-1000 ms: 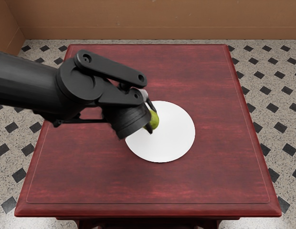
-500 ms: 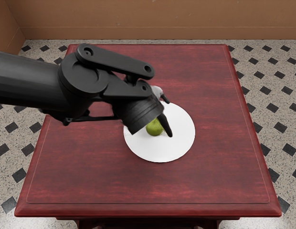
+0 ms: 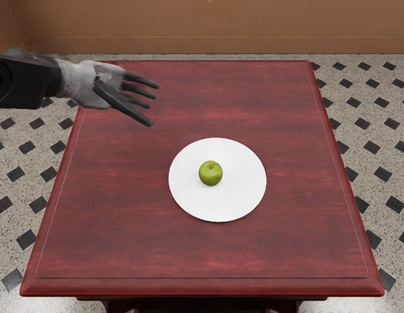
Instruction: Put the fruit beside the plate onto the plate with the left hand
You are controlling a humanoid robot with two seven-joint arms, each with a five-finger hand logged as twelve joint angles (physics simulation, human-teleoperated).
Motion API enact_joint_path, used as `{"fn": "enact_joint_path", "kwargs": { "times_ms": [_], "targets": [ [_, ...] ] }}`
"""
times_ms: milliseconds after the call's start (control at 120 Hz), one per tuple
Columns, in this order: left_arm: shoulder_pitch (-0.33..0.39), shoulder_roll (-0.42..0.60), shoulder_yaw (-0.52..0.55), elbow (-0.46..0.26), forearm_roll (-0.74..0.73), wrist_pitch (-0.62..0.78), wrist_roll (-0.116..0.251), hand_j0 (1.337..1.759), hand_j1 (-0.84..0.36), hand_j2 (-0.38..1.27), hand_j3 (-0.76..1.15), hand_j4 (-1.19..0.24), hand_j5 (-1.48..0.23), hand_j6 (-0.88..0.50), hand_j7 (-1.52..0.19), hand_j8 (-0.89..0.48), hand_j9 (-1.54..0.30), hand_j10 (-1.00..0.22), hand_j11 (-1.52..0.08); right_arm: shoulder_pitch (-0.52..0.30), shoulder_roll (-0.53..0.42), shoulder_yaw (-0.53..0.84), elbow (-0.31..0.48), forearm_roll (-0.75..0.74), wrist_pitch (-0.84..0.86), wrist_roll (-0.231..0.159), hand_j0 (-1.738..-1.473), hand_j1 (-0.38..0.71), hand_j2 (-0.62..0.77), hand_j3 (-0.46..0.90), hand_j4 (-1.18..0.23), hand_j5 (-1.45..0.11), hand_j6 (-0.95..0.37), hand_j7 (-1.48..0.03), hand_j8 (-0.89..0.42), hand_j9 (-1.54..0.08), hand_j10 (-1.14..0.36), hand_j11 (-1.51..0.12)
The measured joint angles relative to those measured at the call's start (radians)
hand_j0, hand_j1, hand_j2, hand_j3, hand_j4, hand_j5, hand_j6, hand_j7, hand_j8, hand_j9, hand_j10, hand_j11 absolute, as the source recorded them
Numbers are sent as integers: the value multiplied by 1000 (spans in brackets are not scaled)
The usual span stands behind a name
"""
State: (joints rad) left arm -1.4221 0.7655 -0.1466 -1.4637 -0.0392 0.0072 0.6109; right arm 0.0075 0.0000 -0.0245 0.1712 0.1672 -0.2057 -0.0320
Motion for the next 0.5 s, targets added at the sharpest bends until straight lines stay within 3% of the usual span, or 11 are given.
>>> {"fn": "enact_joint_path", "kwargs": {
  "times_ms": [75,175,317,500],
  "targets": [
    [111,83,-66,2,3,-155,0,1658,43,52,0,-254,-332,-253,-331,-254,-331,-255,-331,1,0,0,0,0,0,1,-1658,-305,-7,0,-37,-47,-37,-47,-37,-47,-37,-47],
    [267,120,-182,7,3,-349,0,1658,45,51,0,-253,-330,-252,-330,-252,-330,-253,-330,6,0,0,1,0,0,1,-1658,-305,-7,0,-37,-47,-37,-47,-37,-47,-37,-47],
    [306,198,-268,16,0,-533,0,1658,46,51,0,-252,-329,-252,-328,-252,-328,-252,-328,11,0,1,1,0,0,1,-1658,-305,-7,0,-37,-47,-37,-47,-37,-47,-37,-47],
    [336,294,-303,18,-37,-604,0,1658,47,51,0,-252,-328,-252,-328,-252,-328,-252,-328,13,0,1,1,0,0,1,-1658,-305,-7,0,-37,-47,-37,-47,-37,-47,-37,-47]
  ]
}}
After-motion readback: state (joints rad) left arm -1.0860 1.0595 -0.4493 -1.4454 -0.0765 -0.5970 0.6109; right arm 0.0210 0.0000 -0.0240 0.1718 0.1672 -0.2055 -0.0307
